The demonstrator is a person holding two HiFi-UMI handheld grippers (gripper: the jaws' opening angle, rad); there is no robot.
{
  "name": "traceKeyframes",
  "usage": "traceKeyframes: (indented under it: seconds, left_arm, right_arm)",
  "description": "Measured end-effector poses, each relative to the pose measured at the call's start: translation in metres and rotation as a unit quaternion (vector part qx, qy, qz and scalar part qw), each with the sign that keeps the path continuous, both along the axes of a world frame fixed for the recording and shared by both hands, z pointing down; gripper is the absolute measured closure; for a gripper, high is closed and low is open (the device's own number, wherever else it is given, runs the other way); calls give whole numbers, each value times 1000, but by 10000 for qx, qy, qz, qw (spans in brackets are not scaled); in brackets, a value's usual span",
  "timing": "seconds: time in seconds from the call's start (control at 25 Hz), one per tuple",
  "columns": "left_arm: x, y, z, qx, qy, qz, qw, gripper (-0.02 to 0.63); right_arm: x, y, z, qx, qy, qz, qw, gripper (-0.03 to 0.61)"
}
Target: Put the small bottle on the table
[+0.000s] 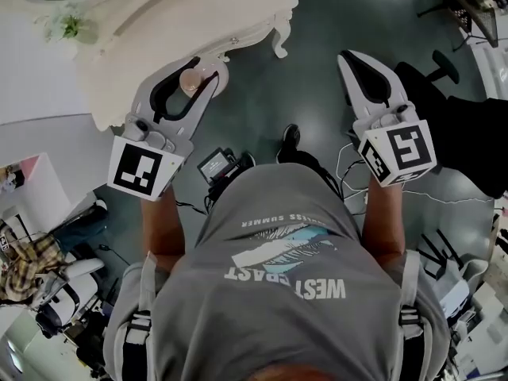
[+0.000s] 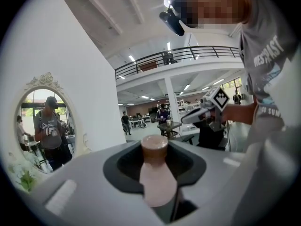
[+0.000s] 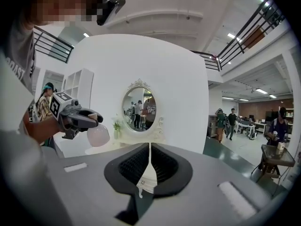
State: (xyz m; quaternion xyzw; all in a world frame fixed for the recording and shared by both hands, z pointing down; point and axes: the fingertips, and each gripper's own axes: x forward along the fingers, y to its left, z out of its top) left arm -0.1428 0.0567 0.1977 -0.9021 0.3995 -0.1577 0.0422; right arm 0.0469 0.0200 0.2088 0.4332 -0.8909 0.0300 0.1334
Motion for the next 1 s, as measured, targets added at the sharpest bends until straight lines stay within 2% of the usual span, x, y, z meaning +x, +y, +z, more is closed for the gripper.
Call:
traceKeyframes:
  seconds: [0.4, 0.72, 0.84, 1.0]
  left_arm:
    - [35, -39, 7, -26, -22, -471, 9989, 488]
    - [67, -67, 5, 27, -93, -761, 9971, 488]
    - [77, -75, 0, 152, -45, -726, 9972, 488]
    - [84, -86, 0, 119, -78, -628, 9979, 488]
  right_arm:
    - [30, -53, 9, -56, -58, -490, 9988, 563]
    - [64, -83, 14, -42, -200, -665, 9976, 563]
    - [74, -90, 14, -22, -245, -652, 9976, 563]
    - [85, -95, 19, -101, -289, -539, 9981, 563]
